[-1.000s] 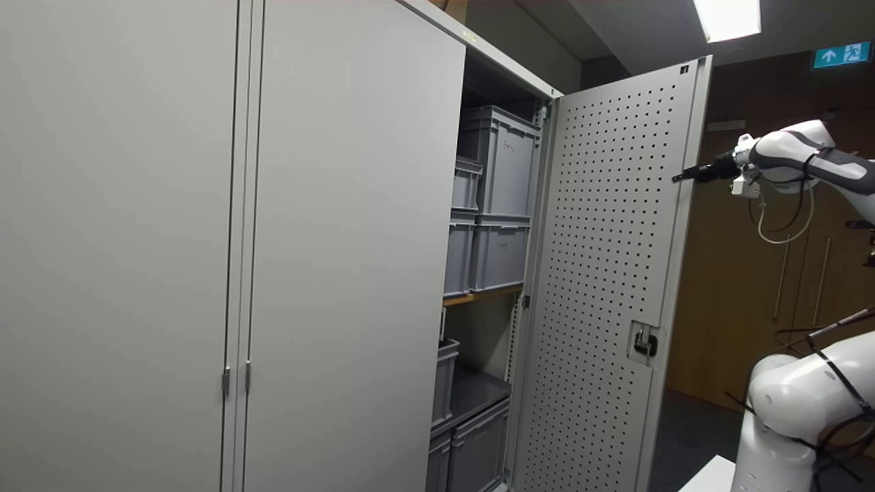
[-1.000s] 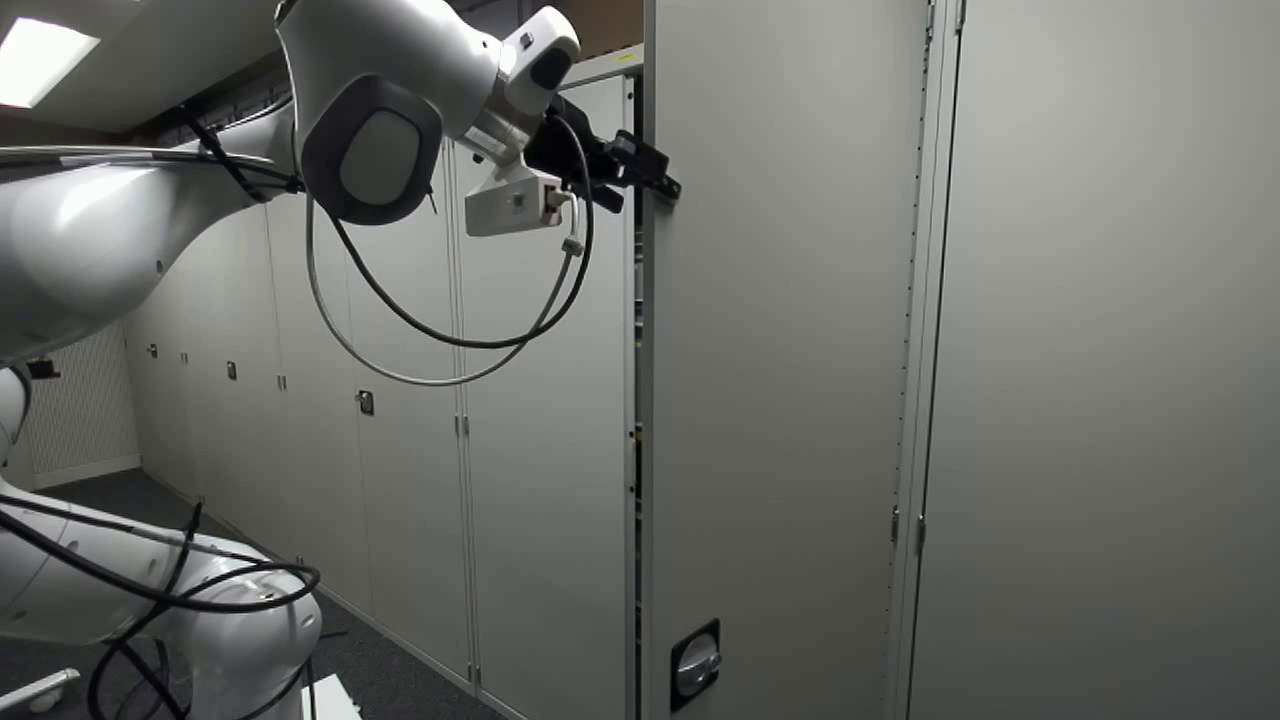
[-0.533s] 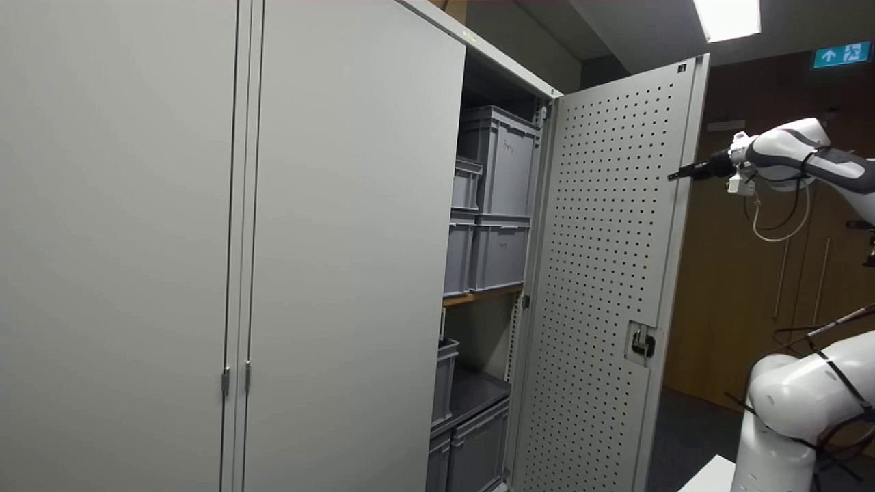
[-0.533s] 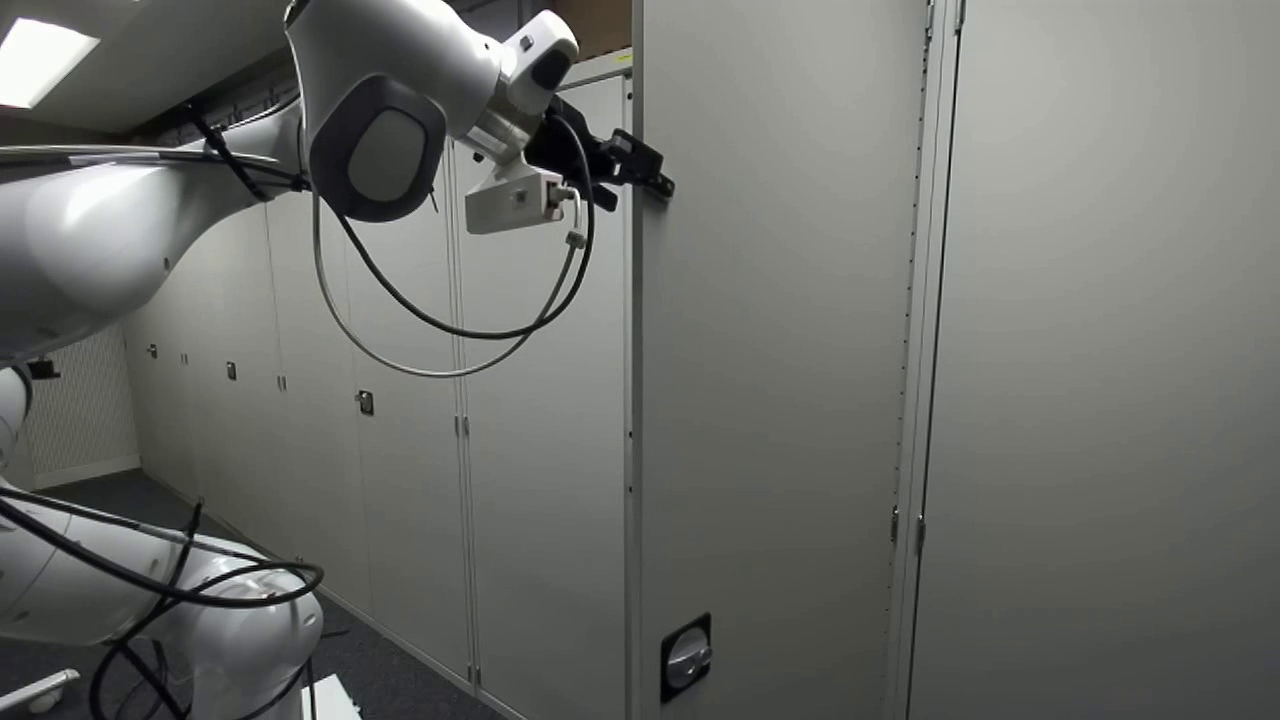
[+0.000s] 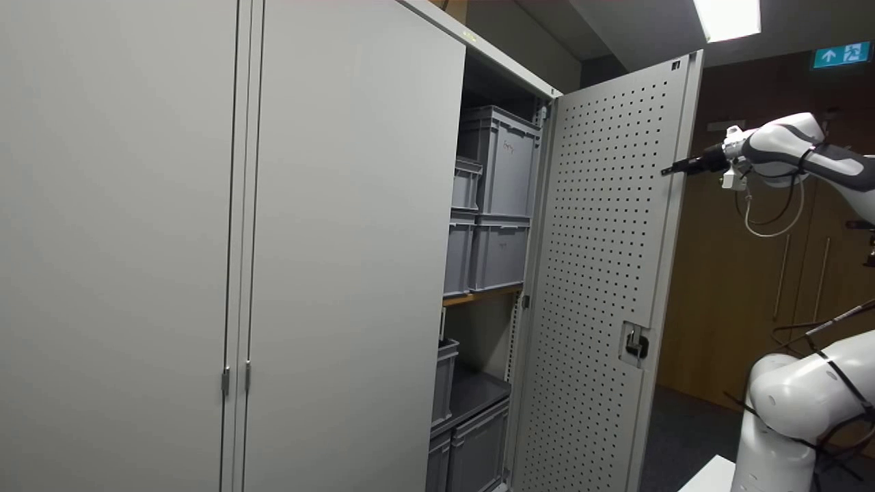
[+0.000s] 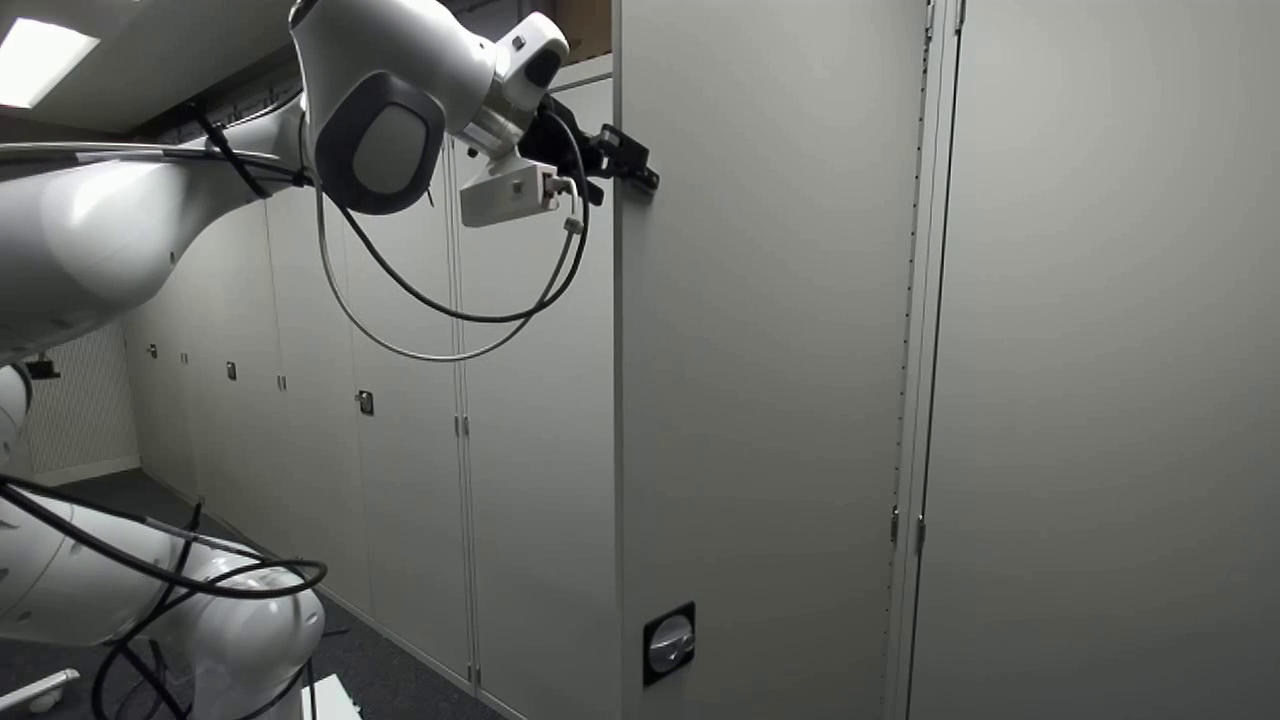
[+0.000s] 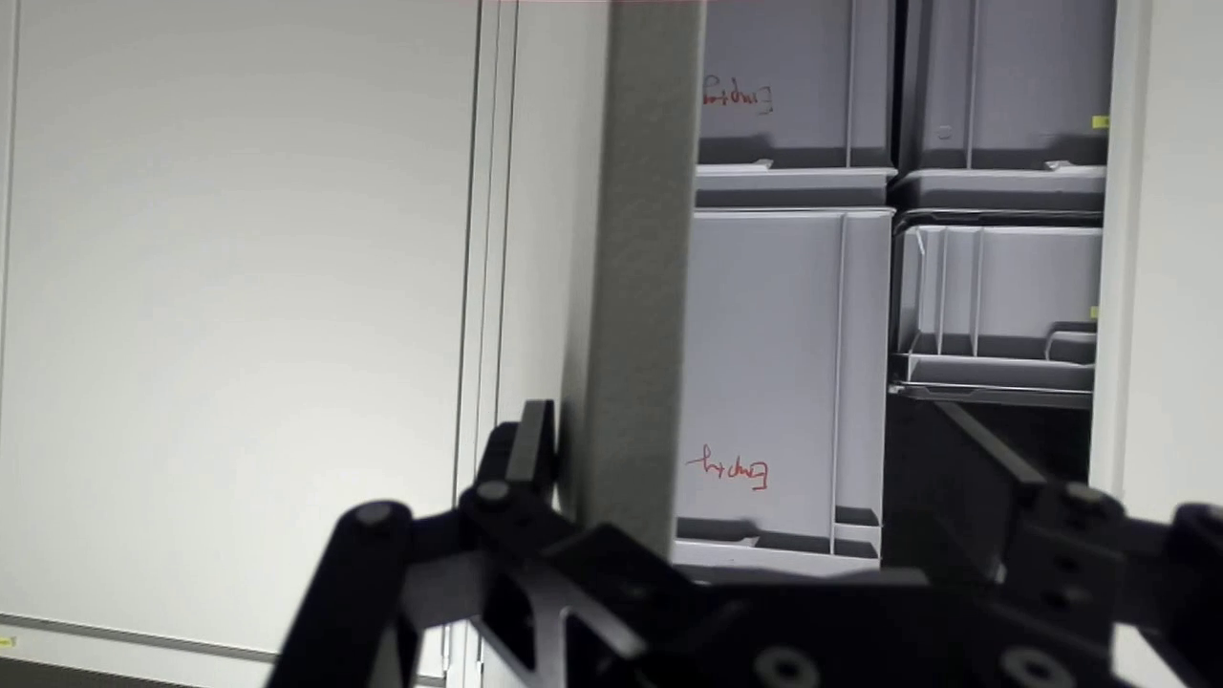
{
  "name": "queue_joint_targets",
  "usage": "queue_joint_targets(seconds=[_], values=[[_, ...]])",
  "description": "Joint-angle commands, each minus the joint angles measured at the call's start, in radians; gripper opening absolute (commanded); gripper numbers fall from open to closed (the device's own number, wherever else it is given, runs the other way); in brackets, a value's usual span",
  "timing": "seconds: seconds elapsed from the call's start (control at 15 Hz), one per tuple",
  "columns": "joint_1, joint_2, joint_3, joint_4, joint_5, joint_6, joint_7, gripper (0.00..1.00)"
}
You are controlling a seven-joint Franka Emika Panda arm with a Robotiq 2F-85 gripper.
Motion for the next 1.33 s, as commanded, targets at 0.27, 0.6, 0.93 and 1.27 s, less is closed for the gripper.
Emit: queue_joint_targets(seconds=[0.27,0.6,0.93,1.27], values=[[0.042,0.023,0.035,0.033,0.058,0.014,-0.047,1.0],[0.061,0.021,0.05,0.032,0.08,0.012,-0.061,1.0],[0.08,0.02,0.065,0.031,0.094,0.011,-0.072,1.0],[0.099,0.022,0.08,0.032,0.109,0.008,-0.084,1.0]])
